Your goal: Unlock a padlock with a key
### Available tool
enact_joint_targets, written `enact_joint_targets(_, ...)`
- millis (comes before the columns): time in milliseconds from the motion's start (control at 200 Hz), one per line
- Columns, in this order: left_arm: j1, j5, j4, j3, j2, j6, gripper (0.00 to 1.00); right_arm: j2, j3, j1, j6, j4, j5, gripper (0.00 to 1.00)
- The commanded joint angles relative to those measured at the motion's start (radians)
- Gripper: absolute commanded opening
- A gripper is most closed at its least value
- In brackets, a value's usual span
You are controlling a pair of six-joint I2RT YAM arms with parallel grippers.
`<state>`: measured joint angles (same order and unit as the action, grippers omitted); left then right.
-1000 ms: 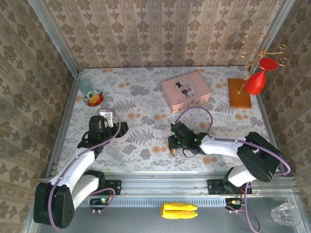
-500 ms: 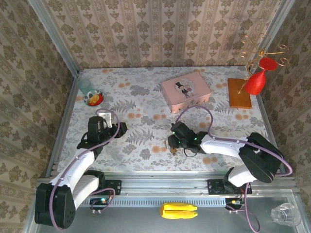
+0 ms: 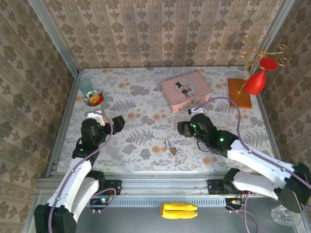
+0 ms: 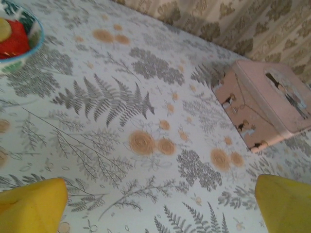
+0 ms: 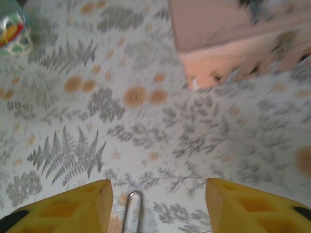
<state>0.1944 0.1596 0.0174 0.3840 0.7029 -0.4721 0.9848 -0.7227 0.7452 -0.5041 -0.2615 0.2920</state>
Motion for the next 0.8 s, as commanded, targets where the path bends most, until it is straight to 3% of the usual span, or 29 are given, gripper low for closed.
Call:
enact_joint_targets(0,-0.009,-0.073,0.015,0.002,-0.031,0.007,1.00,-0.094,0.026,-0.010,0.065,-0.051,0.151,0.63)
enact_joint_targets(230,-0.011,-0.224,-0.005,0.007,-0.088,0.014,1.00,-0.294,0.121,-0.011,0.148,-0.028,0.237,0.85)
enact_joint_targets(260,-0.012,-0.245,0.019,-0.004,-0.087,0.024,1.00,-0.321,0.141,-0.011,0.160,-0.019,0.243,0.97)
enact_joint_targets(285,-0.010,-0.259,0.049,-0.017,-0.083,0.039,1.00,-0.344,0.156,-0.011,0.174,-0.009,0.249,1.00)
enact_joint_targets(585,-0.012,-0.241,0.155,-0.031,0.018,0.153,1.00,-0.617,0.397,-0.012,0.332,0.201,0.348,1.00)
enact_joint_targets(795,-0.012,-0.247,0.549,-0.208,0.021,0.288,1.00,-0.630,0.481,-0.044,0.495,0.310,0.416,1.00)
